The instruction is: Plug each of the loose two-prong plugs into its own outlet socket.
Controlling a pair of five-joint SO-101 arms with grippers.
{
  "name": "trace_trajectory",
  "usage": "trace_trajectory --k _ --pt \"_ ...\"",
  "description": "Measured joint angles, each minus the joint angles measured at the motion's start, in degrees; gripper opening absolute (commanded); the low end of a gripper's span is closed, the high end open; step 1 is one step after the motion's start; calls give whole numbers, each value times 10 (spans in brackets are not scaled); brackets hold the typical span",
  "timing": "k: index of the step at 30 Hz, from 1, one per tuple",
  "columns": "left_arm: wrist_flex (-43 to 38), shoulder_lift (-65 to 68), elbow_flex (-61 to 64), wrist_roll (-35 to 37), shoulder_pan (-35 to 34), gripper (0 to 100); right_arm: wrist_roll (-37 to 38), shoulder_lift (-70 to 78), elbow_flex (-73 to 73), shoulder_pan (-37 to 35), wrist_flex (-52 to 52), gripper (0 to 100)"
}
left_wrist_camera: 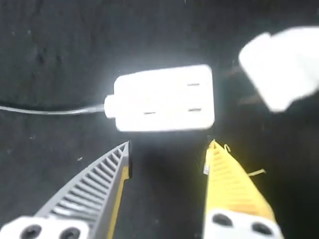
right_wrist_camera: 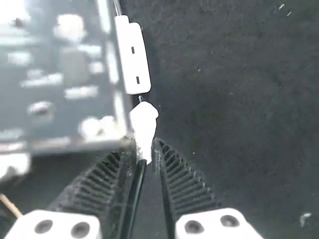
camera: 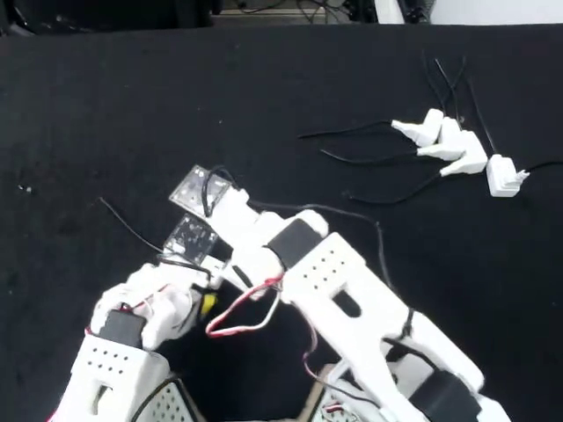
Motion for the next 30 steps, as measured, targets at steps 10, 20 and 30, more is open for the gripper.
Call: trace_trajectory --k 10,20,30 --pt "-145 0 17 96 12 249 14 -74 31 50 2 10" --pt "-78 1 -55 120 -10 249 18 -65 31 78 -22 10" --pt "-51 1 -97 55 -185 249 -48 111 -63 40 -25 10"
